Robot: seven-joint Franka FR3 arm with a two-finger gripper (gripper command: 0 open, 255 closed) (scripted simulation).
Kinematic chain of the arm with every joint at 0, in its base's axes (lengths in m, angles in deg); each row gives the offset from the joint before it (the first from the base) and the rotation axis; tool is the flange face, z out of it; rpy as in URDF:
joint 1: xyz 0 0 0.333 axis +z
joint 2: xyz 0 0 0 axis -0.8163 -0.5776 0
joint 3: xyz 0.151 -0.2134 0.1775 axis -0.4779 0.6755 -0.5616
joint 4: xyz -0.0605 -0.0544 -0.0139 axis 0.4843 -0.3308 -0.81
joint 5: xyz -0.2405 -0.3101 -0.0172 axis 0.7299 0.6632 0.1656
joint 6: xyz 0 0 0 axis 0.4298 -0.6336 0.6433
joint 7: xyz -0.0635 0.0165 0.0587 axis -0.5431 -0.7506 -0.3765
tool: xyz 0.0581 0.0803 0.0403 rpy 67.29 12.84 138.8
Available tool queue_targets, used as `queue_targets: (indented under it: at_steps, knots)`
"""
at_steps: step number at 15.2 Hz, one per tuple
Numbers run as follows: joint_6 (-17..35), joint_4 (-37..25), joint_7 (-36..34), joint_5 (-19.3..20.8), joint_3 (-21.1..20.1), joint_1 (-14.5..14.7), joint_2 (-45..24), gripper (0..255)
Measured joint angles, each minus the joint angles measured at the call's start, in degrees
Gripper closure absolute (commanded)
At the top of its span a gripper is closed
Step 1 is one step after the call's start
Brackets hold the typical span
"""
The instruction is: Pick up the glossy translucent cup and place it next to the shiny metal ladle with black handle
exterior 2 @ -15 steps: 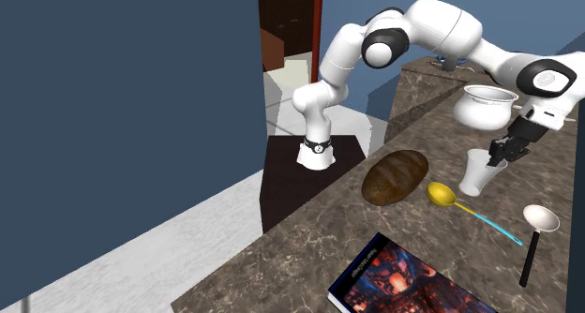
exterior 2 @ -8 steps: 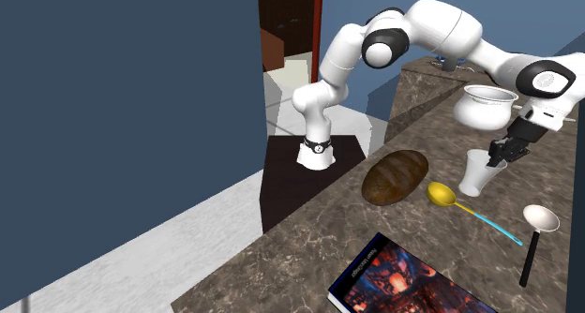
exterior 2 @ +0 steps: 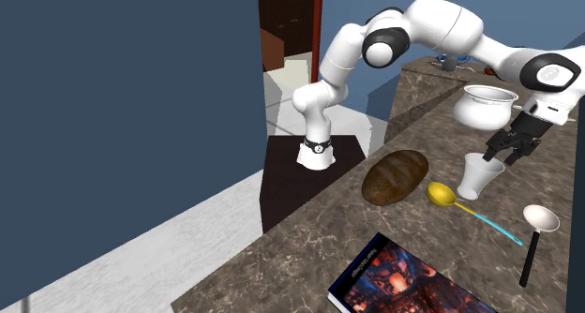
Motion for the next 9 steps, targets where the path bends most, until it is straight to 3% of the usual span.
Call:
queue_targets:
  at_steps: [2,9]
  knots:
    - [-3.6,-4.6,0.5,0.1,0.0,1.3,-0.8,0]
    - [-5.2,-6.2,0.6,-0.1,-0.1,1.8,-0.9,0]
